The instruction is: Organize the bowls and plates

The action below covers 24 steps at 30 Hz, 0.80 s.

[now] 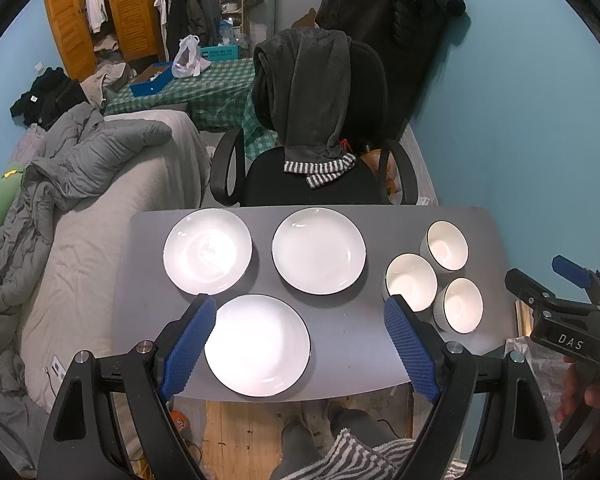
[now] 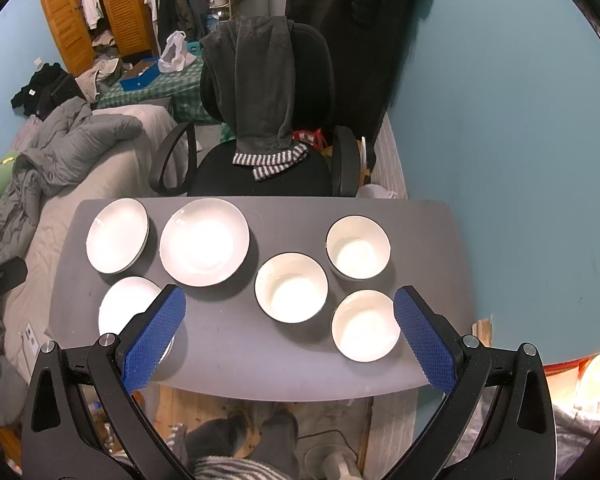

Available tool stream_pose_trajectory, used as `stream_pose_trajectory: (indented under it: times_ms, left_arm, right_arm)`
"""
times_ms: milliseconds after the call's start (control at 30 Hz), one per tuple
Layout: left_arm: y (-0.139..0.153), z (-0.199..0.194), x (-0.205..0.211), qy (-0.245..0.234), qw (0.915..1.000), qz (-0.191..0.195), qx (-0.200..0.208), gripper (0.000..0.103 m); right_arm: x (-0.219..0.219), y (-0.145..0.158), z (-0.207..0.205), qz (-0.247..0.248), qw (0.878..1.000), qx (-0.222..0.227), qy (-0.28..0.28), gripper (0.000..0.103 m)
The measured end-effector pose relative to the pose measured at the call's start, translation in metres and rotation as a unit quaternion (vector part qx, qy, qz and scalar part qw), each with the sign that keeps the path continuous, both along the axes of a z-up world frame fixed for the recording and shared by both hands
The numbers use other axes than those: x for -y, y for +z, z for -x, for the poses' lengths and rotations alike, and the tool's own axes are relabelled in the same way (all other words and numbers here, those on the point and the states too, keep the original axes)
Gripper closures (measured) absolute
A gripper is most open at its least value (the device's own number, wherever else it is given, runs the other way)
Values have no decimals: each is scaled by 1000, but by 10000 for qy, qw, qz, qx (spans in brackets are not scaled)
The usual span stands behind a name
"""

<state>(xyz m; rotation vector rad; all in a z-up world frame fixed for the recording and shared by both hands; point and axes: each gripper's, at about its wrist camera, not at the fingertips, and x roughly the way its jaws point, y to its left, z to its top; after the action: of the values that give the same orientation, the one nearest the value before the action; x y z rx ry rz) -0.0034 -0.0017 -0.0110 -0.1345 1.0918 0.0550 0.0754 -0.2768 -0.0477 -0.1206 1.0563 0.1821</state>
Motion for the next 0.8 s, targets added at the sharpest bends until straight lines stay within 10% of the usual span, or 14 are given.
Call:
stream_pose_trajectory:
  times_ms: [800]
  left_arm:
    - [-28, 1, -18, 59, 9993, 19, -363, 16]
  right_arm:
    - [-23, -14, 0, -185, 9991, -61, 381, 1]
